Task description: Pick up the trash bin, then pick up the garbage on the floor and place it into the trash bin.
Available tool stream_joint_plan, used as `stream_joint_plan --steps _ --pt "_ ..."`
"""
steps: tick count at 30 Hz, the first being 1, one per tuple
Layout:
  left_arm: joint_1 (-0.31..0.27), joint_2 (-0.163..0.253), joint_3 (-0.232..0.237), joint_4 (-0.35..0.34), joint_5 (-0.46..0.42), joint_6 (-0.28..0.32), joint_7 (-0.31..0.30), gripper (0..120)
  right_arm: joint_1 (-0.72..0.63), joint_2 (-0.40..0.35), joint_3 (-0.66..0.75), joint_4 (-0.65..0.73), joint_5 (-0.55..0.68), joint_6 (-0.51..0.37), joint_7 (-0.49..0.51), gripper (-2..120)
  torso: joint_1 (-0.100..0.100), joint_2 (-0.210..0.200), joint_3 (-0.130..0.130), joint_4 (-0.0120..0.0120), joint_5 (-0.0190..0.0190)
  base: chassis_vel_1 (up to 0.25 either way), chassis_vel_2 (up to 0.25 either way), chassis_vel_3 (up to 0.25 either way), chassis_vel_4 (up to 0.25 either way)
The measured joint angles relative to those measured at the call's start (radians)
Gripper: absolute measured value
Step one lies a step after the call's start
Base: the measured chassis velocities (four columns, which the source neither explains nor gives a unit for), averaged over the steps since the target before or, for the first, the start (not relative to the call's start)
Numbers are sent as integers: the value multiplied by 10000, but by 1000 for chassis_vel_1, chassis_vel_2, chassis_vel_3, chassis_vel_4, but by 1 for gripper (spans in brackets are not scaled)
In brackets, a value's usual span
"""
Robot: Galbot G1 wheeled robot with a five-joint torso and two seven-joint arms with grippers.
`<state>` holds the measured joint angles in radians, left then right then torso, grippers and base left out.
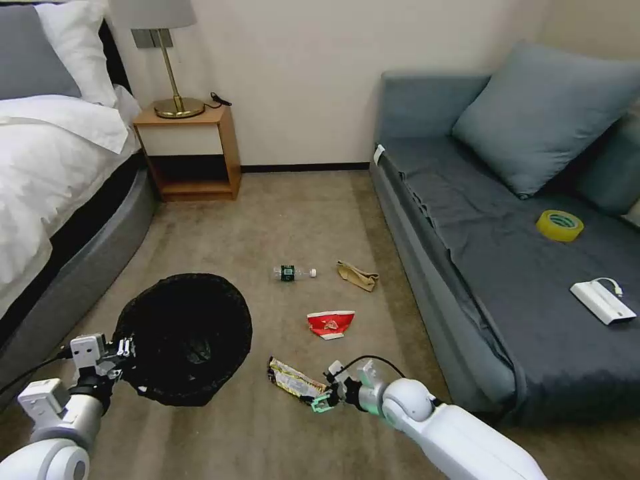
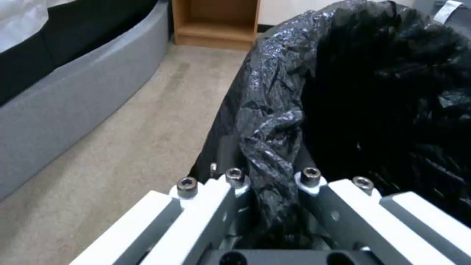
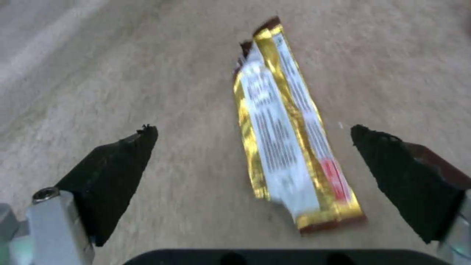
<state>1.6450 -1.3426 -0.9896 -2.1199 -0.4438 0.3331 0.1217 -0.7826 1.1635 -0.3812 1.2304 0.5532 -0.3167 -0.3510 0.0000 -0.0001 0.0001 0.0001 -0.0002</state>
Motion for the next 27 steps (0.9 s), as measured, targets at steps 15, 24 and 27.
stream_joint_plan --steps 15,24,27 --pt "112 96 -407 80 -86 -193 229 4 1056 1459 60 -3753 -828 1026 -919 100 0 0 -1 -1 1 0 0 0 0" --pt "-80 122 -138 234 -42 -221 235 4 940 1701 316 -4459 -1197 1356 -1094 100 -1 2 -2 -2 3 0 0 0 0" --pt "-109 135 -115 287 -37 -232 233 4 894 1762 397 -4589 -1340 1446 -1115 100 -2 4 -3 -2 2 0 0 0 0"
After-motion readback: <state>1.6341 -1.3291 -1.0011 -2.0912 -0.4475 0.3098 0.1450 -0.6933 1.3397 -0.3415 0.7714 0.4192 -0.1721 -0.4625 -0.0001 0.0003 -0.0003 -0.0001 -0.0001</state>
